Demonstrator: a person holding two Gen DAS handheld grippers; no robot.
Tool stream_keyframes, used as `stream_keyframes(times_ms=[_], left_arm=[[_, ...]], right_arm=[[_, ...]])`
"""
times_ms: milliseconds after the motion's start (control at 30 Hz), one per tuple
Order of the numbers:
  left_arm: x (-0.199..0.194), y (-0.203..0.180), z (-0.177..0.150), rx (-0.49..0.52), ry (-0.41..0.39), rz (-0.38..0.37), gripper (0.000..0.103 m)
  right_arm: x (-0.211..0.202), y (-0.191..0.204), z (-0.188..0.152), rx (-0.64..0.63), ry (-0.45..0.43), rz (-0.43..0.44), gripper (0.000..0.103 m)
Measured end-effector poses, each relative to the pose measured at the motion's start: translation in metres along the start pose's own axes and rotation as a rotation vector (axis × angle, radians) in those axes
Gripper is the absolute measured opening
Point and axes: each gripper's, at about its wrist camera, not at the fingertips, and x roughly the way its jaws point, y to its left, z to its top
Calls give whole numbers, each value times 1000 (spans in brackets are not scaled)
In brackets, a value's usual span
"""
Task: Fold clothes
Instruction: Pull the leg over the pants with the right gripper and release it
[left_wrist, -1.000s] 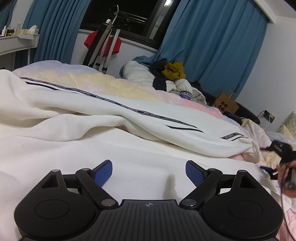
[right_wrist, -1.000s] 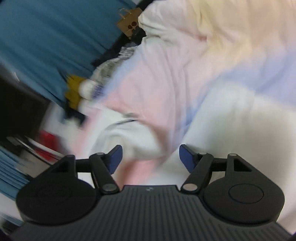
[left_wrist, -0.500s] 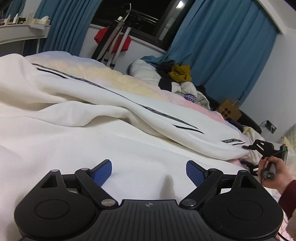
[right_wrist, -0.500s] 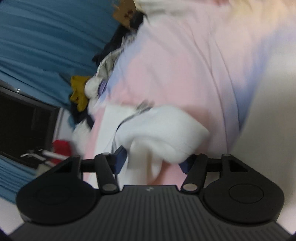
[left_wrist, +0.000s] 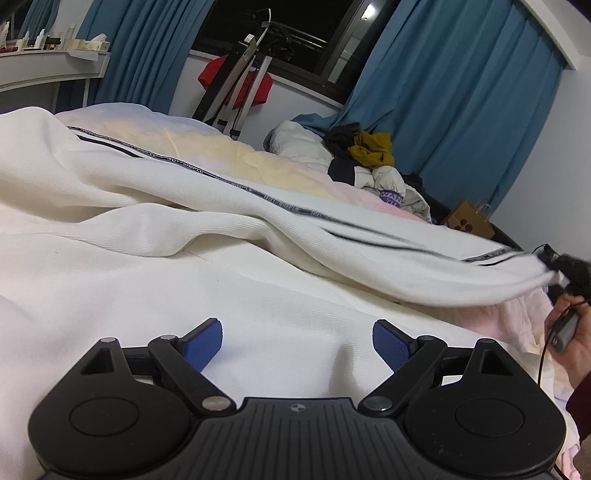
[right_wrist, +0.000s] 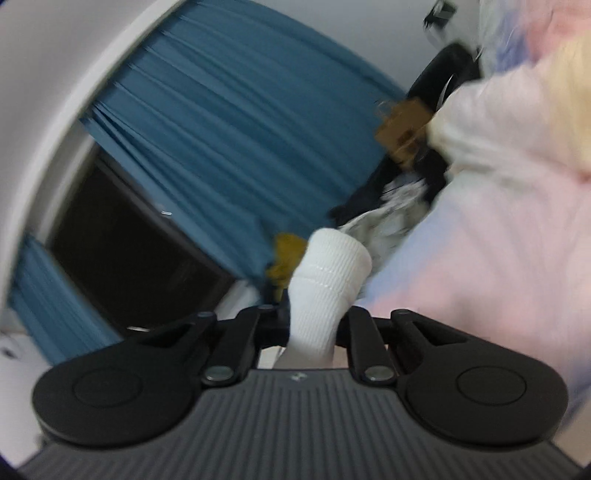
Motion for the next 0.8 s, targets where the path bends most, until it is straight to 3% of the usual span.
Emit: stream_keyframes(times_ms=[67, 133, 200, 367, 500, 533, 633, 800], left_arm=[[-2, -1, 0, 8, 2, 2, 90], [-4, -1, 1, 12, 8, -1, 90], [-5, 0, 2, 13, 9, -6, 90], [-7, 0, 6, 4, 8, -7, 90], [-11, 2, 10, -14, 9, -10, 90], [-13, 3, 11, -17, 8, -11, 90], [-22, 3, 16, -17, 0, -3, 90], [-50, 9, 26, -26, -3, 32, 90]], right_arm=[[0, -19, -3, -39, 52, -152, 13], [7, -40, -13, -89, 157, -301, 13], [11, -49, -21, -152, 224, -381, 13], [-5, -30, -23, -249, 297, -402, 22], [-51, -15, -30, -298, 320, -428, 67], [-64, -10, -33, -326, 314, -428, 72], [-91, 13, -43, -406, 367, -432, 72], [-141, 70, -65, -407, 457, -380, 72]])
